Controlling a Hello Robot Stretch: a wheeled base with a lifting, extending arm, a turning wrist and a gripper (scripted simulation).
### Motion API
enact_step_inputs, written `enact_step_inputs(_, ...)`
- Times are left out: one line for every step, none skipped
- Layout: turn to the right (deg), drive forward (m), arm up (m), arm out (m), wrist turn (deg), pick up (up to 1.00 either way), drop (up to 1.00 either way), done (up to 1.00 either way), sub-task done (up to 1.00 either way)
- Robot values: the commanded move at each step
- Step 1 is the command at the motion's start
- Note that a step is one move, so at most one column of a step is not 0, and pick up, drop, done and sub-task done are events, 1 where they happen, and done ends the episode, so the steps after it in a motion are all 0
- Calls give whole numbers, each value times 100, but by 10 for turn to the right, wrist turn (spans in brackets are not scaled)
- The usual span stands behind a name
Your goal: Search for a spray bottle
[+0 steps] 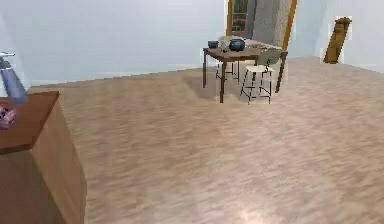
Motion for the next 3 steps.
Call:
enact_step_inputs(-330,0,0,0,0,0,0,0,0)
enact_step_inputs(0,10,0,0,0,0,0,0,0)
enact_step_inputs(-450,0,0,0,0,0,0,0,0)
